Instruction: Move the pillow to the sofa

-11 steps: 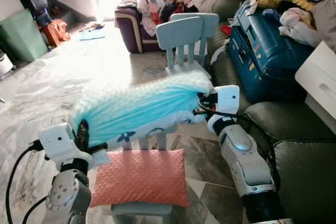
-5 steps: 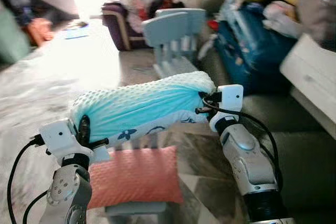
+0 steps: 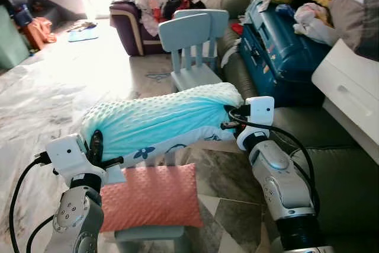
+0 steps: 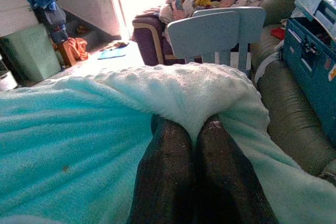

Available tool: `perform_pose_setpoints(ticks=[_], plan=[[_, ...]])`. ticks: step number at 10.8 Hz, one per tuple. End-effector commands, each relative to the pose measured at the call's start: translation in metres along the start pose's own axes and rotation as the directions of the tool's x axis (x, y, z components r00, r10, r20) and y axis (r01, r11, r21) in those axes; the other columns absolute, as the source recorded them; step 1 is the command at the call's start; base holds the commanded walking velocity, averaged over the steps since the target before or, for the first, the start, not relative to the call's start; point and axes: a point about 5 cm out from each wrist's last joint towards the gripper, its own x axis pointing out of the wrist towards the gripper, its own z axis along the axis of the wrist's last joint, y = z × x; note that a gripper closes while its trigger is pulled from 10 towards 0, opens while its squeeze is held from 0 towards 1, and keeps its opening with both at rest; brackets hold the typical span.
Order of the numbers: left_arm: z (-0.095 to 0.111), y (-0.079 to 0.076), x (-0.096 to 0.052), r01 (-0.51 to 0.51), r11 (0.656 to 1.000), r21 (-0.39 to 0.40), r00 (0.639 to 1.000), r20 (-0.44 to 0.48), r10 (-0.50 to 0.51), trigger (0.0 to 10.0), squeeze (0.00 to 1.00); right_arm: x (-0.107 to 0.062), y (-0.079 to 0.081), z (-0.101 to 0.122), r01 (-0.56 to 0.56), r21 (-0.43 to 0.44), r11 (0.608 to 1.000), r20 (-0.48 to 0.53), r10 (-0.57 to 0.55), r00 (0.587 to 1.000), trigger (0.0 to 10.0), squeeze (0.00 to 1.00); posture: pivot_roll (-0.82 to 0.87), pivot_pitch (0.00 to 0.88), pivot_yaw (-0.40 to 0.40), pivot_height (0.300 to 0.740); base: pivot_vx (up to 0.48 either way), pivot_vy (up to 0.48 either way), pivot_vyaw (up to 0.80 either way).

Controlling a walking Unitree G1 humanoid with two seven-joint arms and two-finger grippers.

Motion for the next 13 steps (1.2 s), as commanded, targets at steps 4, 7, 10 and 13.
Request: perform_pose_setpoints(ticks=[4,7,10,13], plan=[[-0.0002,0.0080,-0.0016,-0.032,0.999,0.009,0.999,-0.011,0.032,10.0,0.00,0.0000,-0.0093,0.0047,0.061,-0.021,0.998,0.023,-0.060,0.998,10.0,0.00,-0.15,0.053,0.068,0.740,-0.282,0.000,0.00],[-0.0004,0.0083,-0.0025,-0.038,0.999,0.005,0.999,-0.018,0.038,10.0,0.00,-0.0002,-0.0095,0.0045,0.064,-0.005,0.998,0.021,-0.064,0.998,10.0,0.00,-0.14,0.059,0.069,0.740,-0.281,0.000,0.00],[-0.0007,0.0086,-0.0021,-0.037,0.999,0.005,0.999,-0.023,0.038,10.0,0.00,-0.0003,-0.0079,0.0028,0.050,0.012,0.999,0.000,-0.050,0.999,10.0,0.00,-0.14,0.061,0.071,0.740,-0.280,0.000,0.00],[-0.0008,0.0088,-0.0022,-0.036,0.999,0.006,0.999,-0.024,0.036,10.0,0.00,-0.0007,-0.0070,0.0029,0.039,0.019,0.999,0.001,-0.039,0.999,10.0,0.00,-0.15,0.061,0.073,0.740,-0.277,0.000,0.00]])
